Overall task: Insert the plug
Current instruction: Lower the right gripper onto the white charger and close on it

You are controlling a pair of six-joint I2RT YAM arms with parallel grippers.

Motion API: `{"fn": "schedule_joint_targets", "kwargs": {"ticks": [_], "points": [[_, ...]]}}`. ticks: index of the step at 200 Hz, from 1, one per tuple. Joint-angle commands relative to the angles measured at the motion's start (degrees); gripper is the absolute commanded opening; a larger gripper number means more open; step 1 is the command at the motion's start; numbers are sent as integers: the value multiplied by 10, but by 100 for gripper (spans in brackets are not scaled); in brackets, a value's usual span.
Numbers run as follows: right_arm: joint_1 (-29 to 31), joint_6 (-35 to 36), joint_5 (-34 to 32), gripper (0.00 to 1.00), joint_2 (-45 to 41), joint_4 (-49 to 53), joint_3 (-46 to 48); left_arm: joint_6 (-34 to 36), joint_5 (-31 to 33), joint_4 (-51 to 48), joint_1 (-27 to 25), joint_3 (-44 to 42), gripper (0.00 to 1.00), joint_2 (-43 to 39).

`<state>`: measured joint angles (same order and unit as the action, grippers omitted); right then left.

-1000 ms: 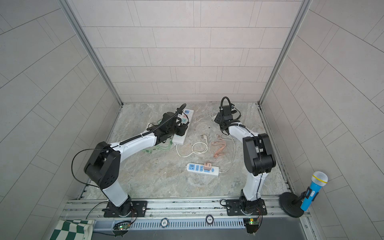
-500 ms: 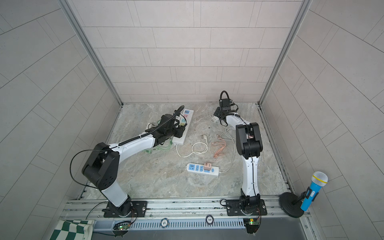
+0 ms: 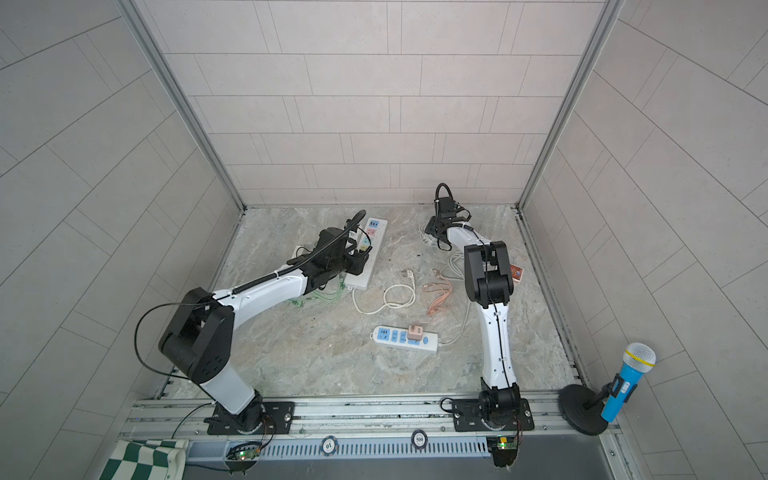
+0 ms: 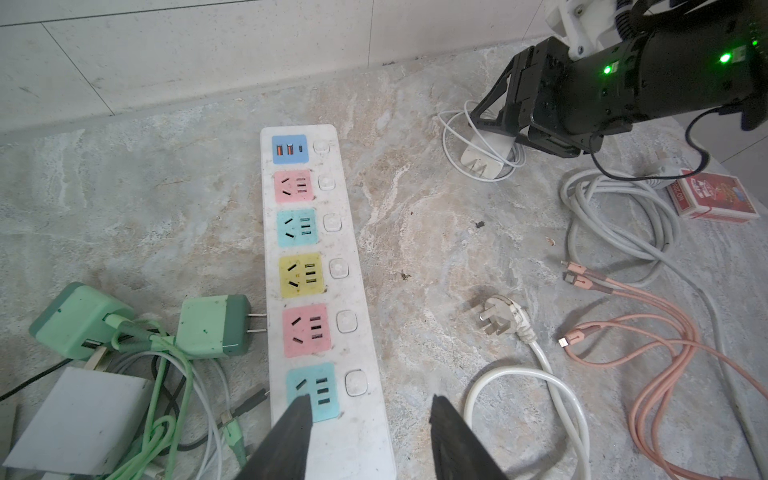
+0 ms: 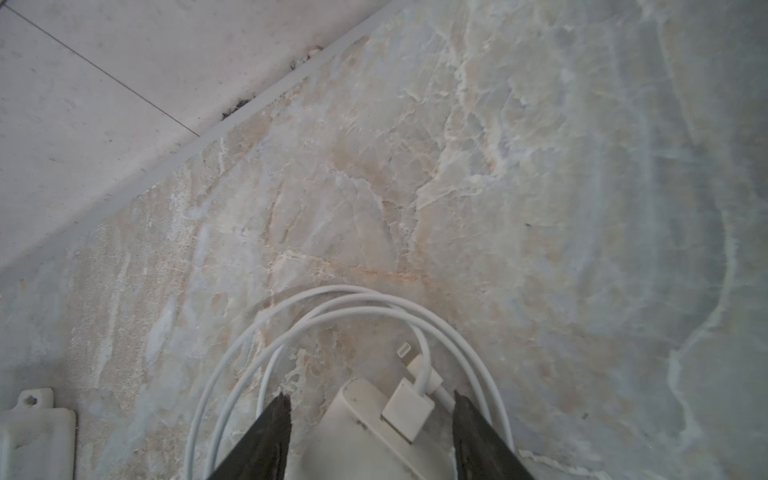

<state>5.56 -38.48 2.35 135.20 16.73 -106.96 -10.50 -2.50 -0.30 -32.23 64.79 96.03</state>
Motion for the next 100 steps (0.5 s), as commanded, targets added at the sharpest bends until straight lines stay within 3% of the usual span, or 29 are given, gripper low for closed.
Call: {"fn": "schedule_joint_targets", "kwargs": {"ticks": [1,58,100], "points": [[-5,12,-12,61,10,30,-23,5,-4,6,5,5,52,5],[-5,11,29,61,54,72,-79,7,-8,3,6,28,52,30],[-3,8,48,63,27,110,-46,5,-17,3,8,38,51,36]]}}
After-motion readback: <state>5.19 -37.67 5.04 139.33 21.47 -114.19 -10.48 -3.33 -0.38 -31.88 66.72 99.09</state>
